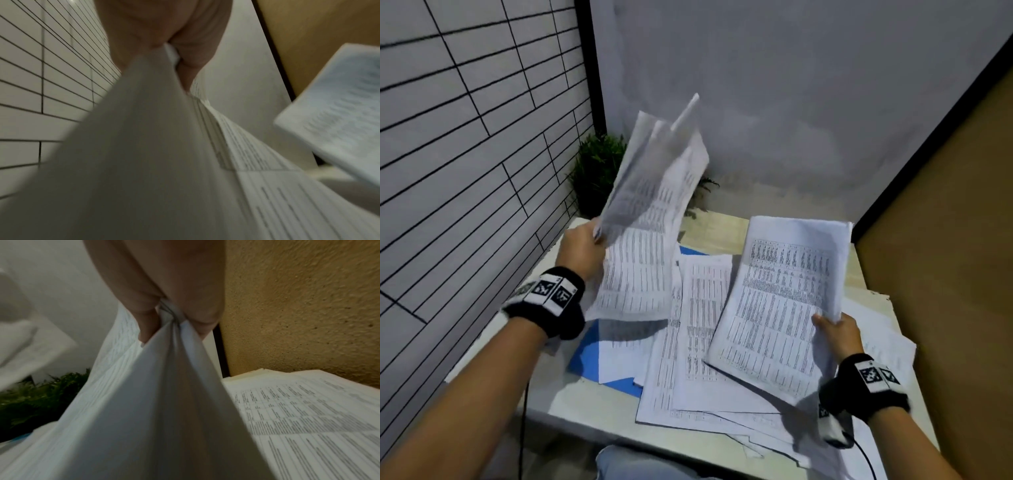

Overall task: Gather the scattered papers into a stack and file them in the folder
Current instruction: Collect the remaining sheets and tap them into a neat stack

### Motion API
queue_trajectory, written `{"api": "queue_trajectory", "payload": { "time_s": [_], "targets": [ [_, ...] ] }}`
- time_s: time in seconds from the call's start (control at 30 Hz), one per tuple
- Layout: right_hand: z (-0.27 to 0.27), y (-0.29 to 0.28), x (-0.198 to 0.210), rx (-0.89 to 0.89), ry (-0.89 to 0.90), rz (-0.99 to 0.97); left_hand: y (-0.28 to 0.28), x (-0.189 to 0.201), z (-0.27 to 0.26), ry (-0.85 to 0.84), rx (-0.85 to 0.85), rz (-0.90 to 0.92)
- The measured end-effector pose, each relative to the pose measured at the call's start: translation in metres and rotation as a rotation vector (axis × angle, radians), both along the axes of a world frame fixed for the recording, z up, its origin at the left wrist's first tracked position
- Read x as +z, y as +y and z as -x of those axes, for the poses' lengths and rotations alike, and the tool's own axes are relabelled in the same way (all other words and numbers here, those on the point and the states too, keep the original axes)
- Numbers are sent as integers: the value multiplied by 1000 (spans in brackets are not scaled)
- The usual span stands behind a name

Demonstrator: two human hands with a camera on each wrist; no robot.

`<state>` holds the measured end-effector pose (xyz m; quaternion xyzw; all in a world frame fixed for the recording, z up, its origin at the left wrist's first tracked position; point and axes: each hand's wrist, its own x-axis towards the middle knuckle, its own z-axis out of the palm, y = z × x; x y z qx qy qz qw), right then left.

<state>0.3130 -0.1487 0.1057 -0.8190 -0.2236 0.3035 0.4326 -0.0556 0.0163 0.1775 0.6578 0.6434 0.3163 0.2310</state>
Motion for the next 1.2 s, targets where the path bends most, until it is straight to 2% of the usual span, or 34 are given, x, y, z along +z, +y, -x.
{"api": "queue_trajectory", "payload": {
  "time_s": [0.13, 0.3, 0.37, 0.43, 0.53, 0.6, 0.77, 0.9, 0.97, 1.07, 1.2],
  "targets": [
    [-1, 10, 17, 28, -10, -45, -8, 25, -18, -531, 39, 98],
    [9, 24, 59, 221, 71, -172, -17, -5, -58, -724, -107, 251],
    [13, 24, 73, 242, 128, -229, -21, -18, -76, -794, -137, 323],
    [15, 23, 82, 237, 179, -275, -25, -24, -93, -811, -218, 388],
    [16, 21, 89, 224, 250, -391, -42, -11, -117, -766, -352, 442],
    [16, 16, 89, 236, 329, -491, -51, -8, -130, -787, -345, 419],
    [23, 8, 94, 291, 214, -688, -63, -5, -146, -902, -280, 347],
    [20, 4, 97, 244, 293, -959, -62, 2, -146, -1049, -237, 311],
    [23, 4, 100, 246, 190, -915, -60, 3, -144, -1062, -248, 286],
    [25, 6, 94, 175, 84, -827, -62, 15, -140, -1003, -353, 255],
    [15, 9, 97, 176, 146, -810, -58, 28, -132, -932, -439, 134]
  ]
}}
